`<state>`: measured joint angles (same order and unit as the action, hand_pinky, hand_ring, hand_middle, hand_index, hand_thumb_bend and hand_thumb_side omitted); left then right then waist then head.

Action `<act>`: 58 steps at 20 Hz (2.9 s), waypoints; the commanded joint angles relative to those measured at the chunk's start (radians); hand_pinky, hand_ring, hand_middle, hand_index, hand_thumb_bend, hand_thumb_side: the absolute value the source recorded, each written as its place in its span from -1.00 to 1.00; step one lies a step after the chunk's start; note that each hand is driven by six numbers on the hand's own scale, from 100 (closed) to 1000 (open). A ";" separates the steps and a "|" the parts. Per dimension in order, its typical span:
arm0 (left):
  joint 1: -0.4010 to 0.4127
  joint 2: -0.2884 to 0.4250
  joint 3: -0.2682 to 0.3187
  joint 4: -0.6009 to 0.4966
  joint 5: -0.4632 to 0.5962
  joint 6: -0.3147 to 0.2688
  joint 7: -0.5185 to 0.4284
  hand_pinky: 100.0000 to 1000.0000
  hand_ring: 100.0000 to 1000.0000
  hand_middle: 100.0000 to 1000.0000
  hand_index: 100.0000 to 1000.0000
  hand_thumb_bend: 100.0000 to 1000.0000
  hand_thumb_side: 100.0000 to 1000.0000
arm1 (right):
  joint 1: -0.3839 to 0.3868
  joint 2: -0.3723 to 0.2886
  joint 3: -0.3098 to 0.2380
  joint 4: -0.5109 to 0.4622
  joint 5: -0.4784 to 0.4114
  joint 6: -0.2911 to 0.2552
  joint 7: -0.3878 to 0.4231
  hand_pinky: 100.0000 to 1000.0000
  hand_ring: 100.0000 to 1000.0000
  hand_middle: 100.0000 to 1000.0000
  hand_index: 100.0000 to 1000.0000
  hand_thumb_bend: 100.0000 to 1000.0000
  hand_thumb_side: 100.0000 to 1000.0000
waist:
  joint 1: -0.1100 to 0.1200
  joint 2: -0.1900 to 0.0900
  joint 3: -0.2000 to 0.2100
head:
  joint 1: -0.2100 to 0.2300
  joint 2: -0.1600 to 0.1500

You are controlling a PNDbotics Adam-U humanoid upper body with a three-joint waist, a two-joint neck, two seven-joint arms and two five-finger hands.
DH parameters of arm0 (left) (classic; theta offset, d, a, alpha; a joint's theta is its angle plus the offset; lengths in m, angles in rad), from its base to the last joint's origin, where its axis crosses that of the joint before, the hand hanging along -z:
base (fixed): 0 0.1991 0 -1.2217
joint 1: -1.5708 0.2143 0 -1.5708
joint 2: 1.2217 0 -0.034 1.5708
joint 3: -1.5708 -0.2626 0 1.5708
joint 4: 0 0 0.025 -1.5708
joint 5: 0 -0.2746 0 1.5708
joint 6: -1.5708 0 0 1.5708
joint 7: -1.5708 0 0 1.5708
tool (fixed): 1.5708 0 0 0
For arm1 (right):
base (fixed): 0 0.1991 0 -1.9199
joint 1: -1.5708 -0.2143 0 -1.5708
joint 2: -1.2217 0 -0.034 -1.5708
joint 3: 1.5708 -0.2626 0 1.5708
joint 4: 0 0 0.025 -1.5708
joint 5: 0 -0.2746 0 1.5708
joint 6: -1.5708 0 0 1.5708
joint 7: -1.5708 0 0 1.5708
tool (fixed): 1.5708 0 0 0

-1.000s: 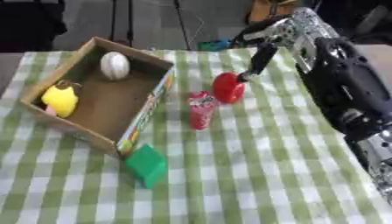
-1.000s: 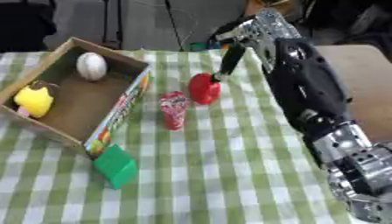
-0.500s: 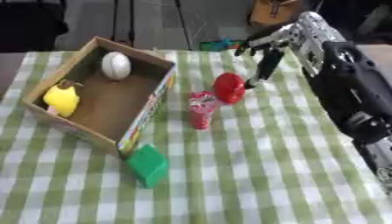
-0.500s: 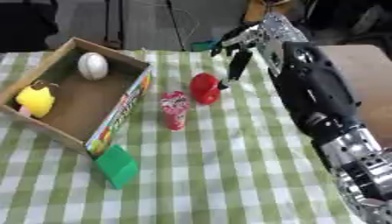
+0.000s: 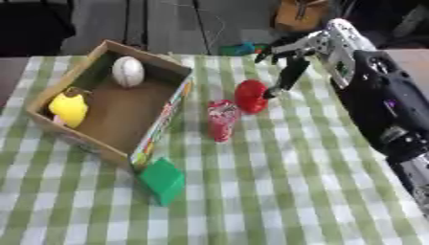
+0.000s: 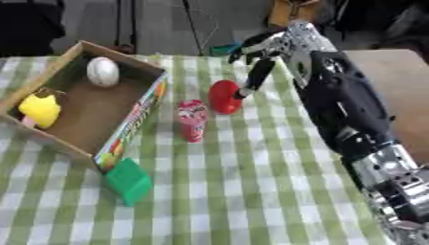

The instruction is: Pick up objects on the table and place them in the box.

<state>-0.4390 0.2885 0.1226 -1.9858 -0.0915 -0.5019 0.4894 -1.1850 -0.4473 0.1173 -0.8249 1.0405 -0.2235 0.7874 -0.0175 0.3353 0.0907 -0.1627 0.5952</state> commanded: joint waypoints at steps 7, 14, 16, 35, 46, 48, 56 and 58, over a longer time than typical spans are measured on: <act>-0.014 0.009 0.009 -0.014 -0.002 0.006 0.000 0.62 0.66 0.55 0.57 -1.00 1.00 | -0.001 0.013 -0.002 -0.008 -0.026 0.013 -0.007 0.32 0.78 1.00 1.00 -0.09 -0.28 | 0.001 -0.013 0.005 | 0.001 -0.010; -0.018 0.008 0.008 -0.014 -0.001 0.006 -0.002 0.62 0.66 0.54 0.56 -1.00 1.00 | 0.010 0.025 0.001 -0.003 -0.033 0.013 -0.010 0.30 0.78 1.00 1.00 -0.09 -0.28 | 0.000 -0.010 0.007 | 0.004 -0.012; -0.019 0.008 0.009 -0.014 -0.001 0.006 -0.002 0.62 0.66 0.54 0.56 -1.00 1.00 | 0.010 0.027 0.002 0.001 -0.030 0.012 -0.013 0.28 0.77 1.00 1.00 -0.09 -0.29 | -0.002 -0.009 0.008 | 0.004 -0.012; -0.021 0.008 0.011 -0.014 -0.002 0.013 0.007 0.63 0.66 0.52 0.52 -1.00 1.00 | 0.007 0.036 -0.004 0.042 -0.065 0.014 0.004 -0.31 0.38 0.87 1.00 -0.25 -0.54 | -0.002 -0.009 0.008 | 0.005 -0.013; -0.021 0.006 0.010 -0.014 -0.005 0.017 0.017 0.64 0.66 0.51 0.50 -1.00 1.00 | 0.005 0.036 -0.001 0.048 -0.111 0.047 -0.012 -0.60 0.15 0.78 0.88 -0.28 -0.68 | 0.002 -0.008 0.007 | 0.001 -0.018; -0.021 0.006 0.010 -0.014 -0.004 0.018 0.017 0.64 0.66 0.51 0.50 -1.00 1.00 | 0.006 0.037 -0.001 0.048 -0.112 0.050 -0.023 -0.62 0.15 0.73 0.84 -0.32 -0.65 | 0.003 -0.007 0.007 | 0.001 -0.017; -0.021 0.004 0.011 -0.014 -0.003 0.022 0.019 0.64 0.66 0.50 0.49 -1.00 1.00 | 0.004 0.040 -0.002 0.052 -0.117 0.061 -0.060 -0.70 0.12 0.44 0.59 -0.48 -0.55 | 0.001 -0.006 0.007 | 0.001 -0.015; -0.020 0.004 0.011 -0.014 -0.004 0.023 0.020 0.64 0.66 0.50 0.49 -1.00 1.00 | 0.004 0.039 -0.002 0.052 -0.118 0.064 -0.067 -0.72 0.10 0.39 0.50 -0.52 -0.53 | 0.001 -0.007 0.008 | 0.002 -0.015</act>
<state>-0.4478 0.2799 0.1269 -1.9858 -0.0914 -0.4801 0.5072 -1.1553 -0.3959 0.1178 -0.7650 0.9338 -0.1623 0.7287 -0.0193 0.3480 0.0976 -0.1614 0.5871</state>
